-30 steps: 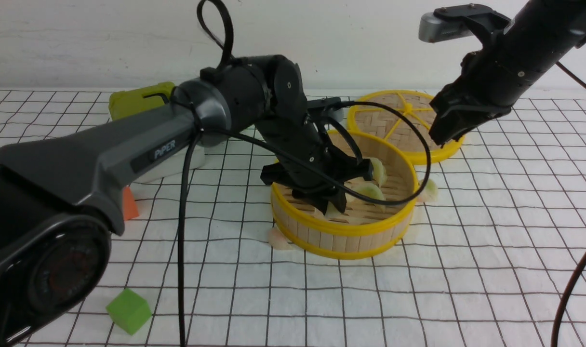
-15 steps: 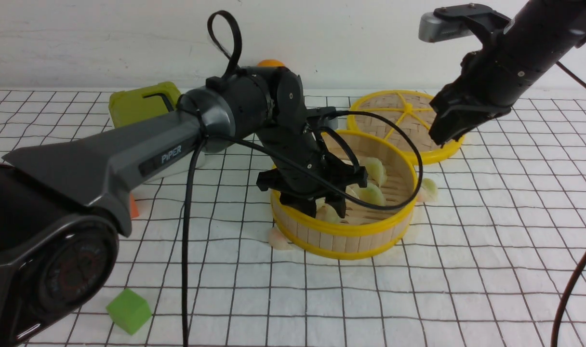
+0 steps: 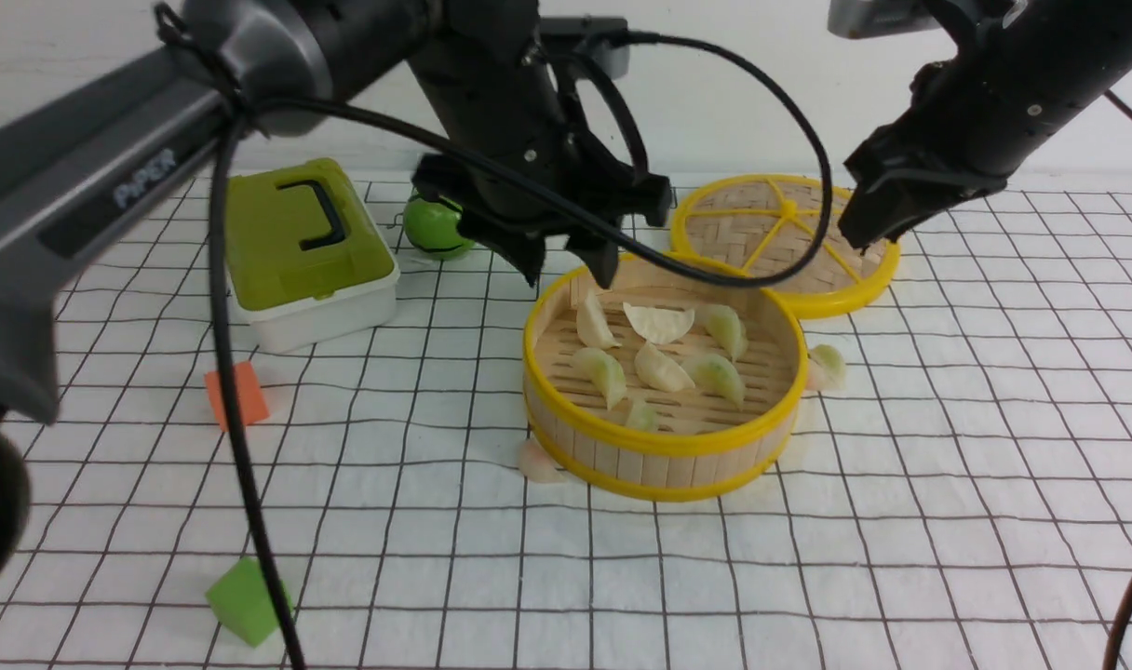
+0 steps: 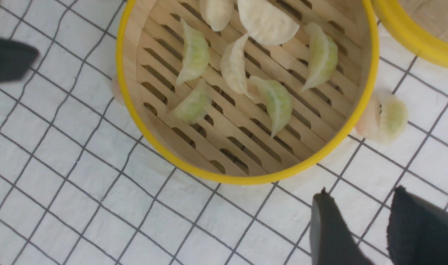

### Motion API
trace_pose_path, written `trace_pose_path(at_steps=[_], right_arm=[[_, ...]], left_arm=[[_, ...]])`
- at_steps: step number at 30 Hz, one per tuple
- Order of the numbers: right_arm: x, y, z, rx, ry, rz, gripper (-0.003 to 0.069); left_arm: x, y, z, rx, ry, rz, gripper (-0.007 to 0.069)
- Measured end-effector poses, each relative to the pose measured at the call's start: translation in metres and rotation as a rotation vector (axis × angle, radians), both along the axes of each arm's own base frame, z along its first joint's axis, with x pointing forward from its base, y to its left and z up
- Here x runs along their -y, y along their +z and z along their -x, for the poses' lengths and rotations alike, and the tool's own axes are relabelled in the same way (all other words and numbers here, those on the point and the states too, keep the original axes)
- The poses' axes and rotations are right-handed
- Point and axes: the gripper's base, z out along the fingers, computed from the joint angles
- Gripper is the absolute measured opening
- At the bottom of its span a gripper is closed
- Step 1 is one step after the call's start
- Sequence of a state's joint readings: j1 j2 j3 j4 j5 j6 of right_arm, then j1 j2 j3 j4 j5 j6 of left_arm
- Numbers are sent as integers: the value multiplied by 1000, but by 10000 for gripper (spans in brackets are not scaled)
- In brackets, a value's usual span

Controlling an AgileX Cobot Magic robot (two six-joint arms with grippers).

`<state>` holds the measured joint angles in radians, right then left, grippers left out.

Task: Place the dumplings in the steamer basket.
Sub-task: Use the left arm to grab a dumpling

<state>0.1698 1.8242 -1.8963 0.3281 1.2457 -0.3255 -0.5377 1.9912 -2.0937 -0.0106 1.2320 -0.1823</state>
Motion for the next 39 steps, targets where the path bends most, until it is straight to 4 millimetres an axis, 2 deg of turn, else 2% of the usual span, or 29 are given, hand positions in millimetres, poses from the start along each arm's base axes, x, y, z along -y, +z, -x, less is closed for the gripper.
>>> trace_pose_path(at_steps=[1,3,5,8,9,10,11,18,23,29,32,36,39], right_arm=[[1,4,2,9,-4,1,239],[2,8,5,21,-6,8,239],[2,11,7,27,-7,7,239],[2,11,7,26,-8,7,239],[2,11,7,26,-8,7,239],[3,11,7,26,-8,8,239],[3,10,7,26,-9,9,239],[3,10,7,26,-9,9,239],[3,10,7,25,-11,8,239],[2,11,7,24,-10,5,239],[2,11,7,24,-10,5,239],[2,11,7,24,-10,5,239],[2,11,7,24,-10,5,239]], left_arm=[[-6,1,3,0,18,-17,408],[-13,-11,8,-47,40,-47,402],[-14,-33,10,-107,49,-67,396],[-10,-80,10,-186,73,-44,394],[-9,-82,10,-191,78,-41,394],[-7,-104,9,-224,99,-28,394],[-6,-114,7,-231,118,-17,394],[3,-152,-9,-234,236,40,394],[5,-172,-14,-254,263,28,394],[6,-176,-18,-227,271,40,382],[6,-176,-19,-208,265,31,321],[4,-176,-19,-204,261,12,172],[3,-175,-18,-209,260,-2,124]])
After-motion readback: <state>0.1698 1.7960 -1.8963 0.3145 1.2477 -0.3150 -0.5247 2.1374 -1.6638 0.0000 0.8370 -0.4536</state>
